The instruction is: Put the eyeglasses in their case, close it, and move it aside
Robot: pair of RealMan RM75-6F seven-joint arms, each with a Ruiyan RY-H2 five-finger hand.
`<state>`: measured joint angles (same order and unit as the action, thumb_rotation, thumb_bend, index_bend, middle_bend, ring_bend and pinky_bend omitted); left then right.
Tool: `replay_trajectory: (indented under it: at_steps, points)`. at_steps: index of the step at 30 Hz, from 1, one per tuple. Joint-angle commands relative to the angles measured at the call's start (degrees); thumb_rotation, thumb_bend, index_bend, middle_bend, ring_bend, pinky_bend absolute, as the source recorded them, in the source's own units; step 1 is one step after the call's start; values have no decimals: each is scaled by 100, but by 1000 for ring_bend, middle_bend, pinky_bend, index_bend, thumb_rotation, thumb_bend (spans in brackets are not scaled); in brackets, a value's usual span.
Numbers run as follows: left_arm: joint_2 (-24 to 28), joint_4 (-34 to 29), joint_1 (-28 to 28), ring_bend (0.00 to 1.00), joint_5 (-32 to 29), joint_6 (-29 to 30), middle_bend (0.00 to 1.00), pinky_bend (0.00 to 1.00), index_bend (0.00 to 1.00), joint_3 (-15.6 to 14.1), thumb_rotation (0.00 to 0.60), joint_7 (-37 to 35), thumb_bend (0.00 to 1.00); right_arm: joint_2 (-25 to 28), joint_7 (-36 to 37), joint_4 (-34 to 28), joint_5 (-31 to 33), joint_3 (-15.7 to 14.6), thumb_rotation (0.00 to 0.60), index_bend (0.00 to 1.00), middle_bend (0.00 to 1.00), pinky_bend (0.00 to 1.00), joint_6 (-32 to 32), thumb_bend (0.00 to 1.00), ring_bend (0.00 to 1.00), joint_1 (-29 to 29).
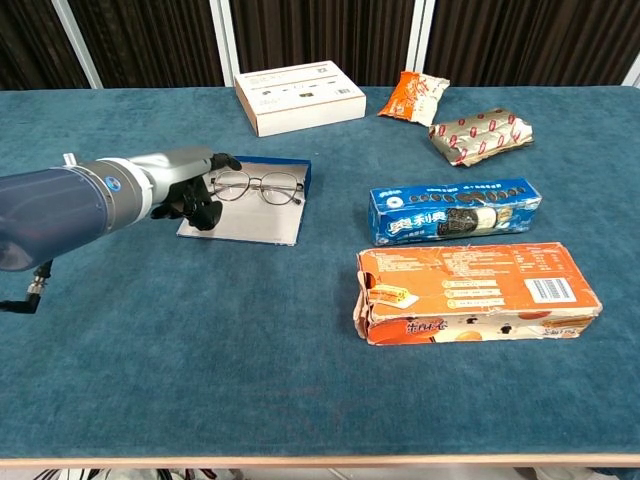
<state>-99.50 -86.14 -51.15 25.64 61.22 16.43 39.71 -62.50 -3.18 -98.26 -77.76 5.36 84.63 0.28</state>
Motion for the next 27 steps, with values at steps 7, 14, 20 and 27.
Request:
replay_trajectory:
  at_steps: [7,14,20,27]
  points:
    - [-120,280,-114,835,-282,-149,832,862,0,47,600,6,646,3,2,-6,14,4,600,46,3,161,2,193,106,-3]
    - [-219,535,-239,835,-420,-276,832,862,0,52,600,72,645,4,-6,-17,36,9,600,45,3,161,-9,193,106,0]
    - [-313,654,-310,835,-475,-287,832,862,0,38,600,117,643,3,-16,-23,42,7,600,46,3,161,-15,194,106,1]
    - [-442,837,-382,835,-510,-260,832,862,0,47,600,163,643,9,-10,-26,55,10,600,46,3,161,-21,195,106,1]
